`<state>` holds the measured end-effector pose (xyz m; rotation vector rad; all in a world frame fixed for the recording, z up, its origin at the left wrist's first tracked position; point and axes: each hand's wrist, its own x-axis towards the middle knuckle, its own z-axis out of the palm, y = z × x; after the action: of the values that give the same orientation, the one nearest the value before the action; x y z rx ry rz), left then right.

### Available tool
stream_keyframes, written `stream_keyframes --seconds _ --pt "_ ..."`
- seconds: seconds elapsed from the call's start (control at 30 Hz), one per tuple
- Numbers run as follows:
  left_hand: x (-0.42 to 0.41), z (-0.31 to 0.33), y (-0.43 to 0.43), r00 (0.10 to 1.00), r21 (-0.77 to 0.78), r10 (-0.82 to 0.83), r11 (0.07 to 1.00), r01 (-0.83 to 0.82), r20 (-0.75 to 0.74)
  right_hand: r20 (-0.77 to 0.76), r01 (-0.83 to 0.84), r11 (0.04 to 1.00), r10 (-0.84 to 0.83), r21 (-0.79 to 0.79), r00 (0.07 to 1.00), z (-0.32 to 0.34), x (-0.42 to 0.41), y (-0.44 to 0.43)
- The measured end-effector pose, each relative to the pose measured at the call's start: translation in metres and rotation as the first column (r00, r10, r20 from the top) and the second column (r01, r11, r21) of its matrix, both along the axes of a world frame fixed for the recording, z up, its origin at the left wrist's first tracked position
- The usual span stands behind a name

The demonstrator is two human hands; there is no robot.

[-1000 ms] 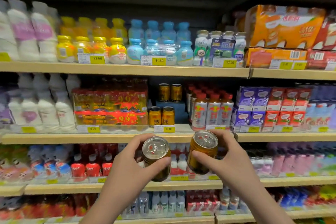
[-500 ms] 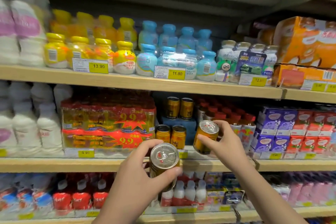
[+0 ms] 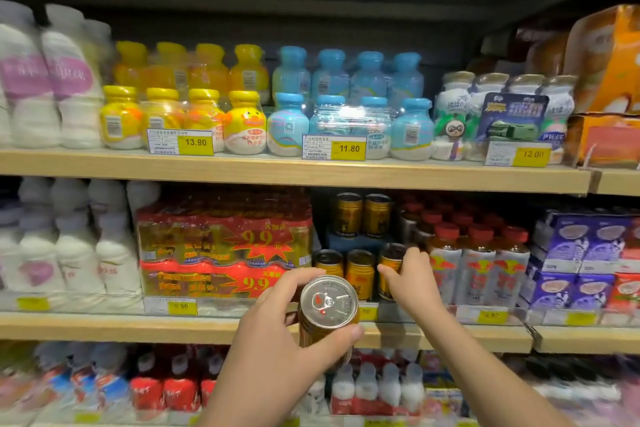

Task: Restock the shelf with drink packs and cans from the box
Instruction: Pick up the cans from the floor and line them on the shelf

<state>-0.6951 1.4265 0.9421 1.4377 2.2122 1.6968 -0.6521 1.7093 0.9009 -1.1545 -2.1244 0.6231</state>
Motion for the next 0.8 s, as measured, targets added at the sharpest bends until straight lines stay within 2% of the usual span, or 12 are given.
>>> stream_keyframes --seconds 0.27,0.5,0.67,0.8 --pt "-0.006 -0.004 0.014 1.0 -0.017 0.019 1.0 -0.019 0.016 0.051 0.03 0.997 -0.026 -0.066 0.998 -0.013 -0.01 0.006" --pt "-0.011 -0.008 0.027 1.0 -0.013 0.006 1.0 -0.006 0.019 0.142 0.038 0.998 -0.032 -0.042 0.989 -0.014 -0.011 0.006" --pt "-0.02 -0.001 0.049 1.0 -0.002 -0.02 1.0 0.02 0.017 0.143 -0.047 0.995 0.034 0.09 0.989 -0.011 0.0 -0.007" --pt "-0.033 0.011 0.082 1.0 0.015 -0.023 1.0 0.023 -0.011 0.093 -0.135 0.989 0.129 0.063 0.987 -0.005 0.024 -0.023"
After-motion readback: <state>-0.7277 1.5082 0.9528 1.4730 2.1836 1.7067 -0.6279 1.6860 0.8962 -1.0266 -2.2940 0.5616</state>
